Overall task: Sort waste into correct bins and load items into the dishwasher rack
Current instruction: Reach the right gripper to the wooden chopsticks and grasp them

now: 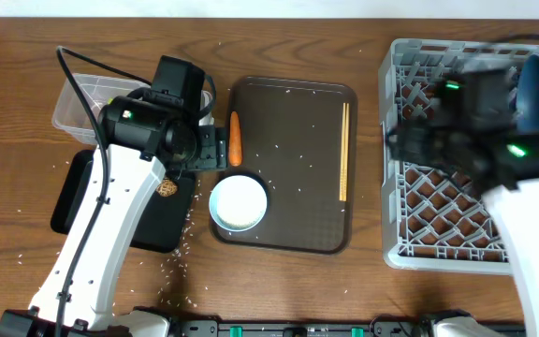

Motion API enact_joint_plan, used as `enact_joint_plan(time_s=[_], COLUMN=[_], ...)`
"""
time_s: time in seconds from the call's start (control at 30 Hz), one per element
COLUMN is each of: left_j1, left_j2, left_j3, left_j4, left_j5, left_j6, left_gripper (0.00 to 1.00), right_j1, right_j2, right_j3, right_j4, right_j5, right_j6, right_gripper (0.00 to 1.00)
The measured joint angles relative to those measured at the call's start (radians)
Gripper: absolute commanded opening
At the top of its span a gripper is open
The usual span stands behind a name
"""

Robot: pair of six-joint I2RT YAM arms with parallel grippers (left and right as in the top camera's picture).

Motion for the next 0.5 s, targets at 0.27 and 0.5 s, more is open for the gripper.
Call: enact_joint_plan(time_s=[0.27,0.5], left_j1=[0.016,0.093], left_j2=[-0.044,-0.214], left_j3=[0.0,0.0], left_j4=[-0.07,-0.088], left_j5=[-0.001,-0.005], left_j6=[0.005,0.006], left_gripper=[0.8,0.98], right_j1=[0.179,0.184], right_j2=[0.323,0.539], right_j3=[-0.006,-0.011], right_j4=[0.087,0.215], right_j5=[0.093,0.081], right_j6=[0.079,0.119], right_gripper=[0.46,0.41])
